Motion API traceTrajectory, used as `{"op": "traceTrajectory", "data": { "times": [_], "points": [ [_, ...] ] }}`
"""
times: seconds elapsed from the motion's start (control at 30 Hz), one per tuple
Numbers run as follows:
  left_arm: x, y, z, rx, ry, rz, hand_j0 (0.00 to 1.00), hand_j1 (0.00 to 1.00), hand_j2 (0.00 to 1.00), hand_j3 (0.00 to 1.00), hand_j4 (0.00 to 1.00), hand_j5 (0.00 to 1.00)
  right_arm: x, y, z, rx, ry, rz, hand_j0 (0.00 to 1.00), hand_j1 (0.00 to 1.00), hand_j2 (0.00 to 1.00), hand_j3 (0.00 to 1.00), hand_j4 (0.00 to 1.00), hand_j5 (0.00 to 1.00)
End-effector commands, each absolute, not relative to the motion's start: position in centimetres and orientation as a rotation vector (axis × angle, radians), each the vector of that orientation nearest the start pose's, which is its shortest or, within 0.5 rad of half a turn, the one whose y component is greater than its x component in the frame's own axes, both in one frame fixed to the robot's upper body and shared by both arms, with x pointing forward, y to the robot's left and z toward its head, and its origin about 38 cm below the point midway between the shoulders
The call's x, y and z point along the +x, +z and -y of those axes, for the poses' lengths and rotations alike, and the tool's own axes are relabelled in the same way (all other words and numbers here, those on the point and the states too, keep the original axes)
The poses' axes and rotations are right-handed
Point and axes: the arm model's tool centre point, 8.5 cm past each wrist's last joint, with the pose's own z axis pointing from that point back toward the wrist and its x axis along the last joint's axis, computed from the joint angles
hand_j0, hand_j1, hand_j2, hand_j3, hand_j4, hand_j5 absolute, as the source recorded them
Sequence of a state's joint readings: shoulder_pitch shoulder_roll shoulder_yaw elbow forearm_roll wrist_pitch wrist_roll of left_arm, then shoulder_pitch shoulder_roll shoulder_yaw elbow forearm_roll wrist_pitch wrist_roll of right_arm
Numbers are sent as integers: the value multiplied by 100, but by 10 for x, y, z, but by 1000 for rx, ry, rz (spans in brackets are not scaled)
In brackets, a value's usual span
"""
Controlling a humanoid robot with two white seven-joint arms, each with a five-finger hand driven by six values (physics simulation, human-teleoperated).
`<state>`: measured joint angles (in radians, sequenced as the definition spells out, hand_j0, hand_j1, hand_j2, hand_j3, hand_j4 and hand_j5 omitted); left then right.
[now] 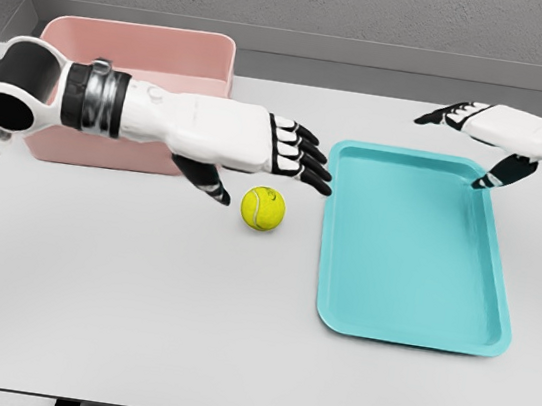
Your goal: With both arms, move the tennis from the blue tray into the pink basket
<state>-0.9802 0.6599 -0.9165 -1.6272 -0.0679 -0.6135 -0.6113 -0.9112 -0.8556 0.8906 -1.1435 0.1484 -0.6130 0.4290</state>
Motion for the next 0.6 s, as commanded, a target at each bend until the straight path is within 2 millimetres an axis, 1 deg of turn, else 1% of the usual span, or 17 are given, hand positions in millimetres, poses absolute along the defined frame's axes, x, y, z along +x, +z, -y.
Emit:
{"op": "traceTrajectory", "data": {
  "times": [0.0, 0.03, 0.1, 0.13, 0.17, 0.23, 0.27, 0.3, 0.33, 0.37, 0.43, 0.53, 0.57],
  "points": [
    [425, 291, -144, 94, 2662, -2118, 100, 100, 100, 100, 100, 100, 484, 240, 353, -388, 1851, 1420, 100, 100, 100, 100, 100, 100],
    [433, 290, -148, 75, 2682, -2129, 100, 100, 100, 100, 100, 100, 484, 240, 355, -389, 1848, 1417, 100, 100, 100, 100, 100, 100],
    [440, 283, -143, 50, 2707, -2116, 100, 100, 100, 100, 100, 100, 485, 241, 356, -394, 1841, 1420, 100, 100, 100, 100, 100, 100],
    [439, 271, -140, 43, 2748, -2052, 100, 100, 100, 100, 100, 100, 485, 241, 356, -394, 1841, 1420, 100, 100, 100, 100, 100, 100],
    [440, 265, -141, 17, 2776, -2011, 100, 100, 100, 100, 100, 100, 485, 241, 357, -396, 1840, 1420, 100, 100, 100, 100, 100, 100],
    [438, 257, -139, -11, 2809, -1936, 100, 100, 100, 100, 100, 100, 485, 241, 358, -397, 1835, 1418, 100, 100, 100, 100, 100, 100],
    [437, 256, -138, -37, 2813, -1903, 100, 100, 100, 100, 100, 100, 485, 242, 361, -402, 1828, 1419, 100, 100, 100, 100, 100, 100],
    [433, 252, -133, -20, 2816, -1875, 100, 100, 100, 100, 100, 100, 485, 243, 379, -434, 1795, 1391, 100, 100, 100, 100, 100, 100],
    [432, 253, -132, -15, 2814, -1868, 100, 100, 100, 100, 100, 100, 486, 240, 385, -439, 1783, 1377, 100, 100, 100, 100, 100, 100],
    [430, 254, -128, 8, 2809, -1858, 100, 100, 100, 100, 100, 100, 485, 240, 386, -440, 1783, 1376, 100, 100, 100, 100, 100, 100],
    [427, 256, -122, 112, 2791, -1905, 100, 100, 100, 100, 100, 100, 486, 240, 385, -439, 1783, 1377, 100, 100, 100, 100, 100, 100],
    [427, 262, -123, 240, 2759, -2017, 100, 100, 100, 100, 100, 100, 485, 240, 384, -437, 1785, 1377, 100, 100, 100, 100, 100, 100],
    [430, 264, -125, 237, 2759, -2035, 100, 100, 100, 100, 100, 100, 485, 240, 384, -437, 1786, 1378, 100, 100, 100, 100, 100, 100]
  ]
}}
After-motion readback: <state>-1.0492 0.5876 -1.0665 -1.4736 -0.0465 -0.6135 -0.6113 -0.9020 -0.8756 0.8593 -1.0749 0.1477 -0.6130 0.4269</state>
